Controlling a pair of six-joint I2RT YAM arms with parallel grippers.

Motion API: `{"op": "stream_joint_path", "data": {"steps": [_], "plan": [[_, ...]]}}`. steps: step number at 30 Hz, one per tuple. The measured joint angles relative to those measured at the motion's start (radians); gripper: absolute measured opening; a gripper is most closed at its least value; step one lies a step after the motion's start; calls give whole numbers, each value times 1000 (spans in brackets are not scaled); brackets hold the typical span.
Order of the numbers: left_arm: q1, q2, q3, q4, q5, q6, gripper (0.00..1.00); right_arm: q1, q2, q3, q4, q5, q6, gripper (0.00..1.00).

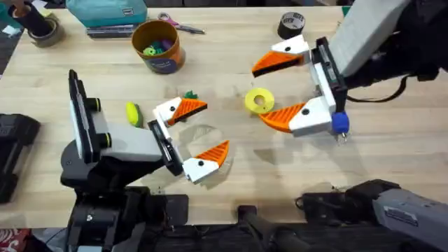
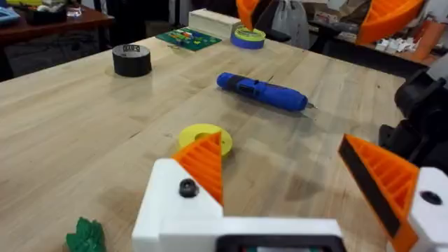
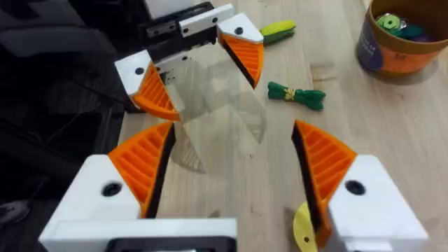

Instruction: Pick up the gripper from the table and insert it into the empty holder that is missing its gripper. Then pick up a screw, insert it into the mounting hole, and use the screwdriver to tighten it. Finally, clean up the table by picking up the vegetable and placing it into the bucket.

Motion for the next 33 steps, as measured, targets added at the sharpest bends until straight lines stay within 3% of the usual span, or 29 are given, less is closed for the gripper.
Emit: {"op": "stream_joint_path", "data": {"steps": [5,6,11,12,19,23,27,28,33], "plan": [[0,0,0,0,0,0,992,0,0,0,0,6,0,996],[0,0,0,0,0,-3,934,0,0,0,0,15,0,996],[0,0,0,0,-1,0,155,0,0,0,1,58,0,996],[0,0,0,0,-1,5,40,0,0,0,3,63,0,996],[0,0,0,0,-1,4,4,-1,0,0,69,78,24,996],[0,0,0,0,-1,4,4,-26,0,1,183,136,231,996],[0,0,0,0,-1,4,4,-62,0,36,135,322,471,996],[0,0,0,0,-1,4,4,-66,0,115,27,485,565,996],[0,0,0,0,-1,4,4,-67,1,290,-157,776,684,996]]}}
